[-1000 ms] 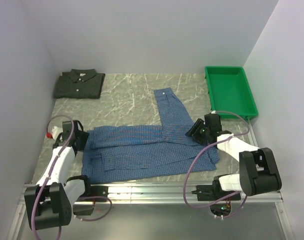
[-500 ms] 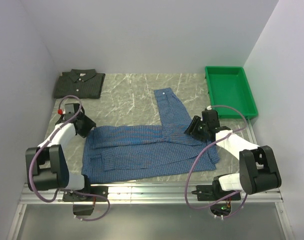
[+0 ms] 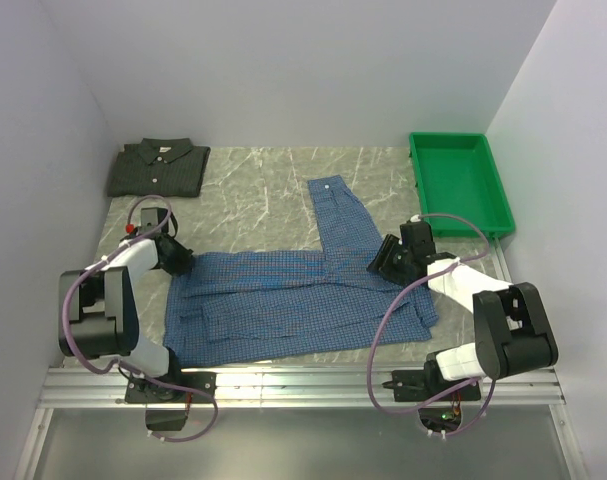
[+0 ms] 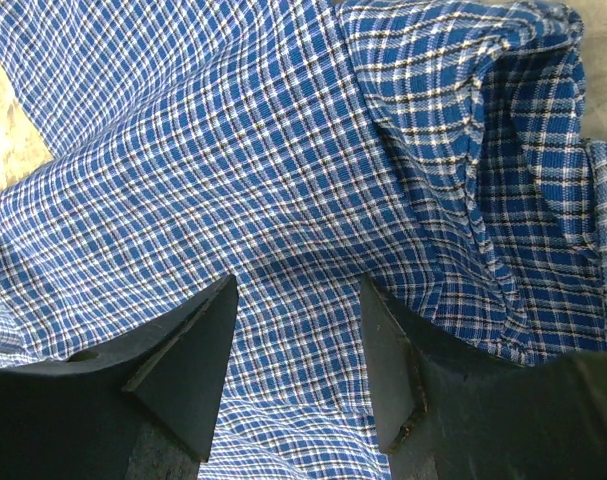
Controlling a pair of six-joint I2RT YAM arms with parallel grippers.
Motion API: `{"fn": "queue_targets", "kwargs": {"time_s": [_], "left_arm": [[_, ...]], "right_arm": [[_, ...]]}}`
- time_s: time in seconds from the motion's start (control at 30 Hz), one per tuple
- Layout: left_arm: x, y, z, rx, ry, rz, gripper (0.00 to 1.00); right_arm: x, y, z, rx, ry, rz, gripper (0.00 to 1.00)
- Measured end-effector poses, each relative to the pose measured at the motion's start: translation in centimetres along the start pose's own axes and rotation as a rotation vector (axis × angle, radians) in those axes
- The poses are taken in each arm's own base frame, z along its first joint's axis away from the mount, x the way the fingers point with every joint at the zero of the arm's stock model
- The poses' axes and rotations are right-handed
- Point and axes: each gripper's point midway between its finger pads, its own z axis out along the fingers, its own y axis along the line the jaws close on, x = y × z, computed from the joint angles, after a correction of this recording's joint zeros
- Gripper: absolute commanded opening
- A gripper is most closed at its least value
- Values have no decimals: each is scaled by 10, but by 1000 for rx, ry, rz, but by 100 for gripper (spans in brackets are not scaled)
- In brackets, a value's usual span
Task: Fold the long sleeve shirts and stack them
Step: Fold the shirt
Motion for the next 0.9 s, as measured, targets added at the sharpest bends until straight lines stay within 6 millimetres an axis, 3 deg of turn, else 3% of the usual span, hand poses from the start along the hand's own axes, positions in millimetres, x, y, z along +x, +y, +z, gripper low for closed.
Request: {"fn": "queue_targets", "kwargs": {"time_s": [0.13, 0.23, 0.37, 0.43, 0.47, 0.67, 0.77, 0.9], "left_arm": [[-2, 11, 2, -69, -17, -35, 19], [-5, 18, 1, -112, -32, -59, 25], [-12, 28, -8, -163, -65, -66, 49], [-18, 27, -17, -161, -90, -60, 56], [-23, 25, -22, -154, -108, -56, 66], [-42, 10, -52, -83, -194, 8, 97], [-47, 13, -63, -82, -227, 51, 99], [-55, 15, -79, -75, -278, 108, 99]], "right_arm": [[-1, -2, 0, 15, -8, 9, 59], [-3, -5, 0, 33, -17, 6, 59], [-6, -11, -6, 81, -25, -3, 59], [-14, -6, -11, 90, -30, -20, 59], [-20, -1, -14, 89, -41, -28, 59], [-103, 62, -38, -2, -215, -151, 59], [-143, 87, -39, -14, -285, -217, 59], [-184, 110, -13, 5, -293, -321, 59]]}}
